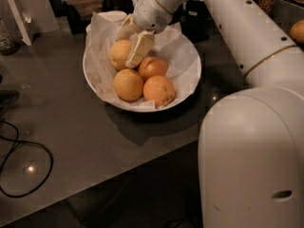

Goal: Pick orange from white bowl

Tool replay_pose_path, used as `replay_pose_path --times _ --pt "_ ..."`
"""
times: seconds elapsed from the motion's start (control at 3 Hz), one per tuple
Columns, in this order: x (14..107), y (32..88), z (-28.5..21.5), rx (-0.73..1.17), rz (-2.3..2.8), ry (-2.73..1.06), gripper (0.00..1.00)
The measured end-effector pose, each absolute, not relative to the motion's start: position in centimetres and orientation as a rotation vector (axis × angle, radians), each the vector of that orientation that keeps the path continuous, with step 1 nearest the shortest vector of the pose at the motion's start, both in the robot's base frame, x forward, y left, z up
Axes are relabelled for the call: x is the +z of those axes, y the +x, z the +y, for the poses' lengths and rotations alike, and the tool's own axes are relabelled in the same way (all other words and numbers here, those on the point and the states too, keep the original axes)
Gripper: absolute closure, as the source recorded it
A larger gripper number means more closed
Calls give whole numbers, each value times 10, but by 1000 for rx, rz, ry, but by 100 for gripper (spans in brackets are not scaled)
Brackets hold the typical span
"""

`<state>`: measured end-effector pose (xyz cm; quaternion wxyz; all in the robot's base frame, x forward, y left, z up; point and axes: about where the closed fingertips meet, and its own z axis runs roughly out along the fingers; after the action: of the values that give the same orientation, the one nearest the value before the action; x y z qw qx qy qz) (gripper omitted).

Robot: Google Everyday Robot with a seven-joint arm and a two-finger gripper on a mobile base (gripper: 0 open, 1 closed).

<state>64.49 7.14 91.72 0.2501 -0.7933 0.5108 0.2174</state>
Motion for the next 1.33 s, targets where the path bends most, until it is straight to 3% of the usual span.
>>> replay_pose_path --times 0.67,1.0,1.33 --pt "906 655 71 585 1401 -2171 38" --pt "903 656 69 588 1400 -2179 26" --pt "905 657 70 588 1400 -2179 29"
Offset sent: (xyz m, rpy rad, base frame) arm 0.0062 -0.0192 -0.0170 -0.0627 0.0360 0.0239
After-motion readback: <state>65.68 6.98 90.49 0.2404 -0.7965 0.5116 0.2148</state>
